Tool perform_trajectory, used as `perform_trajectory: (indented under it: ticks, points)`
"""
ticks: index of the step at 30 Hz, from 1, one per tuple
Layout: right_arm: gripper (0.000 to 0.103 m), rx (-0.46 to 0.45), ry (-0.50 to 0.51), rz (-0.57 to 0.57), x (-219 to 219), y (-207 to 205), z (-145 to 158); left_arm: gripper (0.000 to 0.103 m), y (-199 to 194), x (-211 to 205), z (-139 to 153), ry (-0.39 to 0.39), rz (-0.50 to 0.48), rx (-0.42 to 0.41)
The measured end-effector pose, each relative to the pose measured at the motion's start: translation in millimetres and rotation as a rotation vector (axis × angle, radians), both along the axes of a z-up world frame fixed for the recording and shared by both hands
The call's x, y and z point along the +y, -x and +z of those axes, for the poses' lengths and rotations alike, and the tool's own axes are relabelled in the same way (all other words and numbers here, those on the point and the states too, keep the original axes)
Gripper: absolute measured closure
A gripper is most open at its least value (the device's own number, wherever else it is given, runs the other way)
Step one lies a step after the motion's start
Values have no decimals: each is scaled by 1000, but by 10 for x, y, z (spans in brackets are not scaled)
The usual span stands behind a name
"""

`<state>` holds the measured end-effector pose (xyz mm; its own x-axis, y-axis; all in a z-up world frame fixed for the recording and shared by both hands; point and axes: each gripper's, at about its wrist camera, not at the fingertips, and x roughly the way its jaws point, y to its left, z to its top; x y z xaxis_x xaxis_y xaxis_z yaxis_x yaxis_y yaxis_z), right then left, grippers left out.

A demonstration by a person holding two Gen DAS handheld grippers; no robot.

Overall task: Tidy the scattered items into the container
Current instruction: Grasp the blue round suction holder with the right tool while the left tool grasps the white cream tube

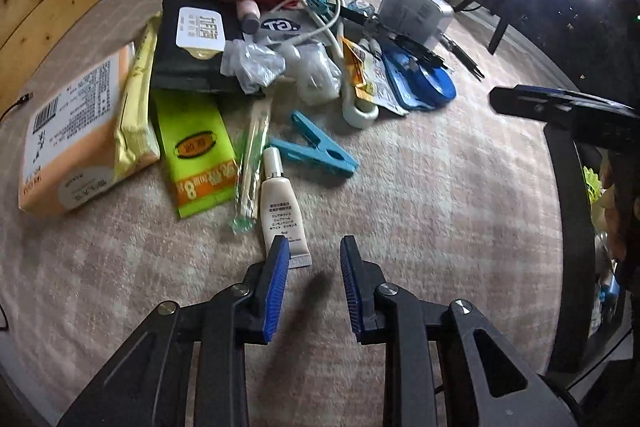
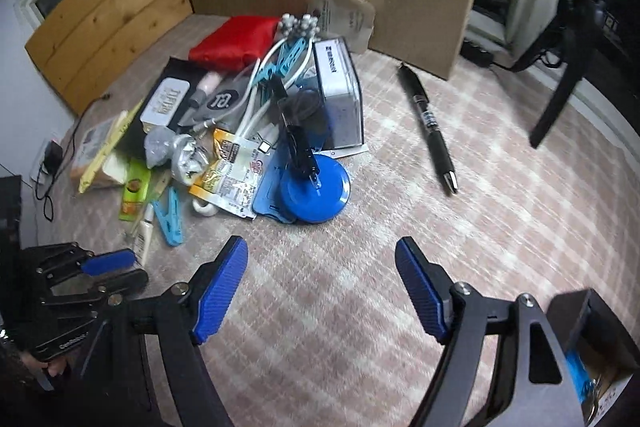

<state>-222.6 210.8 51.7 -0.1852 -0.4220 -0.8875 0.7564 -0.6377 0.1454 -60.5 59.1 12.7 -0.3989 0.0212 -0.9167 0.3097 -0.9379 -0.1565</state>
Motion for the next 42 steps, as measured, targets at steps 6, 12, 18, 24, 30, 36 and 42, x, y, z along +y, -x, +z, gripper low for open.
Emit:
perform_trajectory:
  ticks: [6, 12, 18, 24, 30, 36, 42]
  points:
    - [28, -4, -17, 21, -135, 111, -127, 79, 69, -46, -1, 3, 20, 9]
    - [28, -35, -15, 79, -234, 175, -266, 83, 62, -98, -5, -18, 31, 14]
    - [28, -34, -15, 113, -331, 208, -350, 84, 63, -136, -21, -72, 40, 15]
    - [28, 13, -25, 135, -472, 264, -355, 84, 49, -68, -20, -60, 21, 13]
    - [34, 39, -35, 160, -572, 279, -344, 82, 127, -116, -22, -38, 53, 3]
    - [34, 51, -41, 168, -602, 287, -314, 71, 101, -159, -18, 0, 75, -4]
    - [34, 48, -35, 158, -653, 352, -318, 69, 232, -96, -62, 68, 27, -8]
